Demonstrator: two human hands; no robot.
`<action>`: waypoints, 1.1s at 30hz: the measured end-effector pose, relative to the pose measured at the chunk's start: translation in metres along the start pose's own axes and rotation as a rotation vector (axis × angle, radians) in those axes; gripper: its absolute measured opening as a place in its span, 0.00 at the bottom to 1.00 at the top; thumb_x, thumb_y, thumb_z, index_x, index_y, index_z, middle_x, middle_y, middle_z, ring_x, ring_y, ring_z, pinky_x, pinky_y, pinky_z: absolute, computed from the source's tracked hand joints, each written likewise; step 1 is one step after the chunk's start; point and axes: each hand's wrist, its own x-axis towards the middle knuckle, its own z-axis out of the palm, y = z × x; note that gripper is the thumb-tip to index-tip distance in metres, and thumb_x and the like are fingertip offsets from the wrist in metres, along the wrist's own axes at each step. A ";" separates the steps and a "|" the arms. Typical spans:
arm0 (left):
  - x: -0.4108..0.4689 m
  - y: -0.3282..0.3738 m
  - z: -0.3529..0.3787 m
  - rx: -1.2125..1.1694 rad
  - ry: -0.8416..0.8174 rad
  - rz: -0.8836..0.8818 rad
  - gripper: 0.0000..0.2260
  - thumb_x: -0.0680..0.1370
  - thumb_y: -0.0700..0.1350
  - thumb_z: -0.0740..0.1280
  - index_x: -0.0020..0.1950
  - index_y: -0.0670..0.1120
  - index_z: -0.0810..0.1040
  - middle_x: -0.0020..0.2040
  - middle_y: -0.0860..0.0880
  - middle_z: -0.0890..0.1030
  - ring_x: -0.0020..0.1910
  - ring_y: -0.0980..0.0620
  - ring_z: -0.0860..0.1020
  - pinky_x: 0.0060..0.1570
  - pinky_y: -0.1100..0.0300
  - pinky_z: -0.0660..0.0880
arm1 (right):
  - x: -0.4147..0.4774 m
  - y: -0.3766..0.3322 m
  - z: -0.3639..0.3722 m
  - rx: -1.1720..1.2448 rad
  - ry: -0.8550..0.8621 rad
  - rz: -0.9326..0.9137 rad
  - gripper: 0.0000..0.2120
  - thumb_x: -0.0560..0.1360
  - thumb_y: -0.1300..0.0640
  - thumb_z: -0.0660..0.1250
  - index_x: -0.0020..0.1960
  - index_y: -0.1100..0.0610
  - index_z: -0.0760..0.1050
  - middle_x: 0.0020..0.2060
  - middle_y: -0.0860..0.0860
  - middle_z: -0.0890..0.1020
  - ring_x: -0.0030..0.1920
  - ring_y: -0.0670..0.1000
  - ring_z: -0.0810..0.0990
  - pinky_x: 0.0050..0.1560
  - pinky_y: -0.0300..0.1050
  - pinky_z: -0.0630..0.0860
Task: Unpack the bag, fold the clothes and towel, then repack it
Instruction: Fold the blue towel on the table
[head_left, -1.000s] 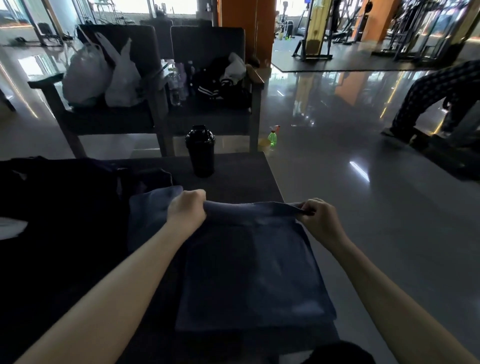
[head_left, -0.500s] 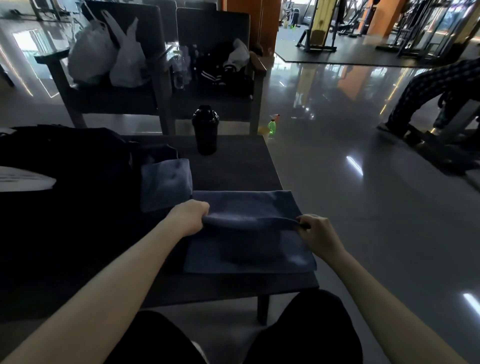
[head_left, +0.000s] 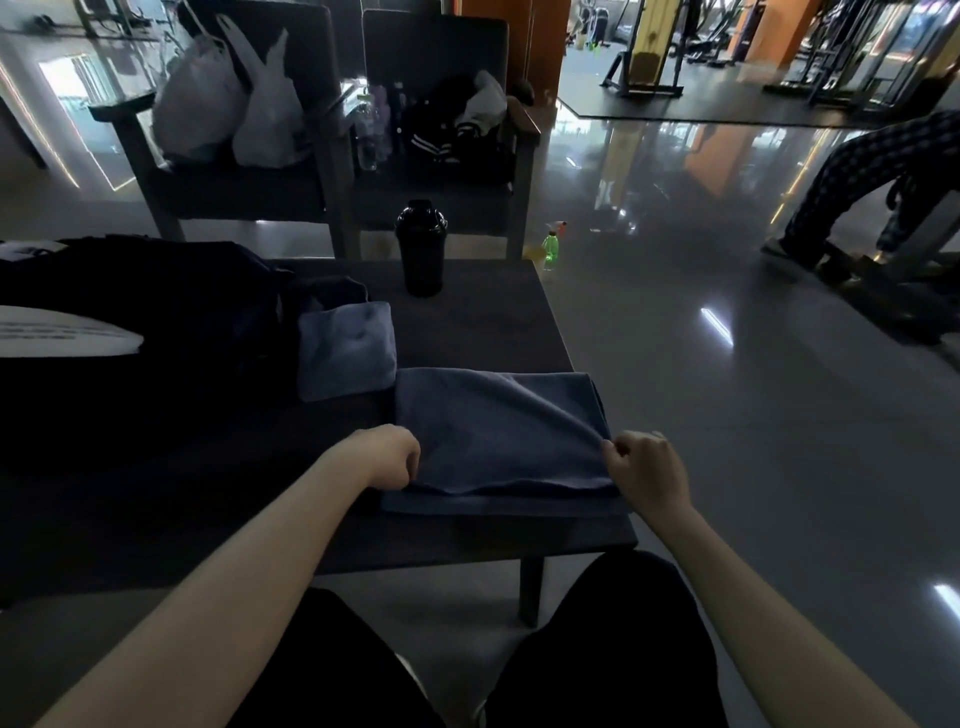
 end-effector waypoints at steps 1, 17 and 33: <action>0.001 0.000 -0.002 -0.031 -0.031 -0.001 0.07 0.75 0.41 0.61 0.45 0.50 0.79 0.49 0.50 0.78 0.47 0.50 0.78 0.45 0.58 0.75 | 0.005 -0.003 0.001 0.006 0.015 -0.006 0.13 0.75 0.59 0.65 0.32 0.60 0.73 0.33 0.58 0.78 0.41 0.60 0.77 0.36 0.44 0.63; 0.091 0.024 0.024 -0.019 0.256 0.057 0.27 0.82 0.58 0.49 0.79 0.52 0.44 0.79 0.54 0.41 0.77 0.51 0.40 0.74 0.49 0.41 | 0.126 -0.010 0.046 0.307 -0.106 0.327 0.19 0.76 0.55 0.65 0.65 0.58 0.73 0.57 0.57 0.80 0.59 0.58 0.77 0.57 0.48 0.73; 0.101 0.019 0.043 0.030 0.400 0.002 0.28 0.81 0.61 0.43 0.79 0.53 0.45 0.79 0.53 0.42 0.77 0.52 0.40 0.74 0.48 0.38 | 0.086 -0.047 0.068 -0.010 -0.060 -0.148 0.25 0.77 0.45 0.58 0.71 0.54 0.67 0.74 0.55 0.62 0.74 0.57 0.60 0.71 0.58 0.55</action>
